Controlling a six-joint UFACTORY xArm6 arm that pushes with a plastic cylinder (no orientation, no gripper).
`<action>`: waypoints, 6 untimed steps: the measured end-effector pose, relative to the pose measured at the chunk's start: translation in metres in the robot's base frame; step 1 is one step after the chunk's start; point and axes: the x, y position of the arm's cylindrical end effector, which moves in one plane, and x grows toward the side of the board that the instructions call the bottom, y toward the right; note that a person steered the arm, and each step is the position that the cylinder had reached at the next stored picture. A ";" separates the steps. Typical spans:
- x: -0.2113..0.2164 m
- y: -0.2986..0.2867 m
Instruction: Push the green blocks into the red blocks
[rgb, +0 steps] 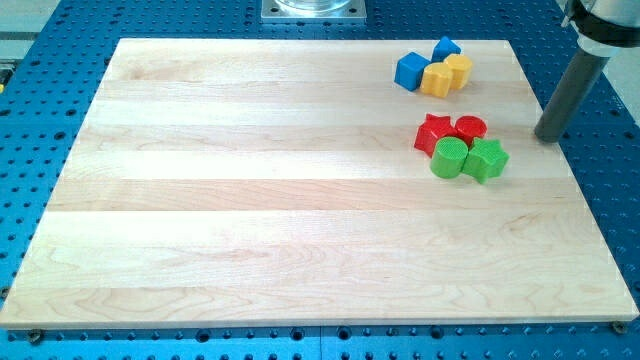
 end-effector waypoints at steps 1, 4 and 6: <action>0.009 0.000; 0.021 0.000; 0.021 -0.066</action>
